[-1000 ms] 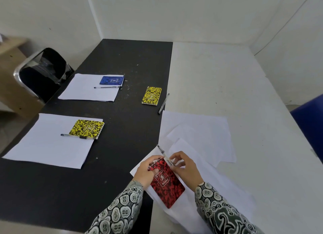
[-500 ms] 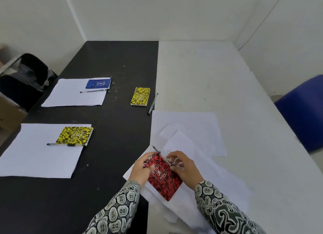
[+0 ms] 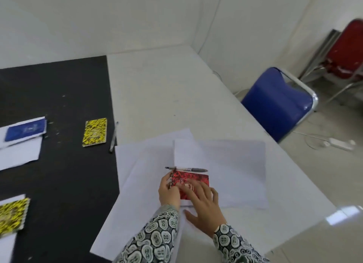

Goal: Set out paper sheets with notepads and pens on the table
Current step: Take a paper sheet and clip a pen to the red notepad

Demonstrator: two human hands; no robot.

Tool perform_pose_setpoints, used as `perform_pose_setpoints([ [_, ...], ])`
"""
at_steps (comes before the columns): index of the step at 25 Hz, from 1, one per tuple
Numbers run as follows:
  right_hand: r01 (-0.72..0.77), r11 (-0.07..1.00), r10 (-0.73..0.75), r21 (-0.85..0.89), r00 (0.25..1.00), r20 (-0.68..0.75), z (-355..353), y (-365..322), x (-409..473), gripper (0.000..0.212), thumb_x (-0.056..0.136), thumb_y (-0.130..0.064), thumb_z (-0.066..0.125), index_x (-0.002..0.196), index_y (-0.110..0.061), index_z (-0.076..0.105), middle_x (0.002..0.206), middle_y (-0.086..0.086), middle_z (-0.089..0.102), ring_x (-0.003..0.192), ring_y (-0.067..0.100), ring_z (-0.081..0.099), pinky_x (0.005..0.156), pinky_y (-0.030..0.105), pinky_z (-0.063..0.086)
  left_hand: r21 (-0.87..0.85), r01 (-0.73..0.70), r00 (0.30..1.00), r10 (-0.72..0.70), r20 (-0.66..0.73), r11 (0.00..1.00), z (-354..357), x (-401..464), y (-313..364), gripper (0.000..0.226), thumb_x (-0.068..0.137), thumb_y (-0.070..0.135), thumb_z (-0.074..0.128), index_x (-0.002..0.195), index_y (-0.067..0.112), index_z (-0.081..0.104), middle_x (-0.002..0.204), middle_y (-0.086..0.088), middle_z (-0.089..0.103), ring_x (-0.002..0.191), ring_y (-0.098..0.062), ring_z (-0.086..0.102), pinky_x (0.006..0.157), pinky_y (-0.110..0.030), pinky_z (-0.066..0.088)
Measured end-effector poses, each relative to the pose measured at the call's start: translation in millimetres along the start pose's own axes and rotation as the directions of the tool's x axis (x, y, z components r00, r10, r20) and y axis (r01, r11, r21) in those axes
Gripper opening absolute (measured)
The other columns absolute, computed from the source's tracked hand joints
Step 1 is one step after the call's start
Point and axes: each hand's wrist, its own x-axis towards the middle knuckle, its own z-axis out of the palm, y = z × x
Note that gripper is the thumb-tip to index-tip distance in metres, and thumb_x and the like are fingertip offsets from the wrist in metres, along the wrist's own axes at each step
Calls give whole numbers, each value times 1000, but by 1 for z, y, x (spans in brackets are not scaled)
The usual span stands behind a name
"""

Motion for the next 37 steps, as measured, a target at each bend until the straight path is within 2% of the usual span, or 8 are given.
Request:
perform_pose_setpoints([
  [6, -154, 988, 155, 21, 987, -53, -8, 68, -4, 74, 48, -15, 80, 112, -33, 48, 119, -15, 41, 106, 11, 42, 77, 32, 51, -138, 152, 988, -152, 8, 979, 80, -16, -7, 38, 79, -11, 54, 108, 14, 54, 103, -18, 63, 92, -32, 63, 78, -39, 57],
  [16, -182, 982, 182, -44, 983, -3, -21, 97, -12, 55, 55, -39, 56, 110, -32, 52, 116, -14, 43, 108, 13, 41, 82, 42, 49, 397, -42, 967, -64, 248, 917, 83, -15, -10, 43, 81, -2, 54, 121, 12, 51, 110, -9, 65, 103, -23, 63, 97, -38, 49],
  [23, -222, 974, 223, -39, 974, 45, -30, 96, -10, 45, 66, -60, 48, 103, -35, 57, 112, -13, 59, 109, 8, 40, 91, 39, 39, 530, -114, 821, -221, 526, 841, 43, -2, 12, 41, 70, 23, 53, 109, 14, 61, 102, -9, 63, 89, -19, 60, 96, -37, 47],
  [26, -349, 929, 342, 123, 937, 74, -40, 81, 14, 46, 74, -59, 31, 93, -31, 61, 103, -11, 60, 103, 15, 48, 88, 33, 31, 513, -230, 937, 47, 346, 827, -9, 18, 18, 38, 80, 11, 54, 118, 10, 58, 119, -8, 56, 111, -26, 55, 100, -32, 42],
  [29, -269, 911, 279, 311, 960, 12, -38, 57, 59, 29, 84, -37, 42, 95, -20, 62, 102, 0, 63, 98, 25, 55, 84, 40, 41, 755, -259, 947, 312, 76, 602, -63, 41, 21, 50, 83, 9, 57, 131, 11, 44, 136, -11, 41, 129, -31, 34, 107, -35, 25],
  [31, -206, 911, 201, 357, 978, 51, -27, 46, 102, 21, 85, -18, 54, 104, -14, 61, 113, 8, 60, 105, 30, 53, 88, 42, 42, 852, -79, 957, 279, -81, 518, -86, 48, 20, 70, 80, 23, 65, 139, 12, 30, 145, -12, 28, 134, -32, 22, 111, -41, 20],
  [34, -349, 903, 307, 249, 932, 195, -15, 44, 166, 54, 83, -23, 61, 130, -7, 41, 135, 17, 42, 124, 37, 39, 98, 45, 38, 874, 11, 964, 226, -137, 486, -107, 46, 22, 83, 74, 35, 72, 139, 15, 26, 140, -12, 28, 128, -33, 27, 104, -46, 29],
  [37, -522, 847, 523, -103, 781, 341, -9, 46, 206, 89, 75, -43, 67, 137, 0, 20, 143, 22, 26, 130, 39, 28, 105, 46, 32, 749, -16, 976, 173, -132, 662, -128, 52, 22, 76, 73, 21, 75, 135, 11, 33, 132, -16, 42, 123, -35, 38, 100, -45, 34],
])
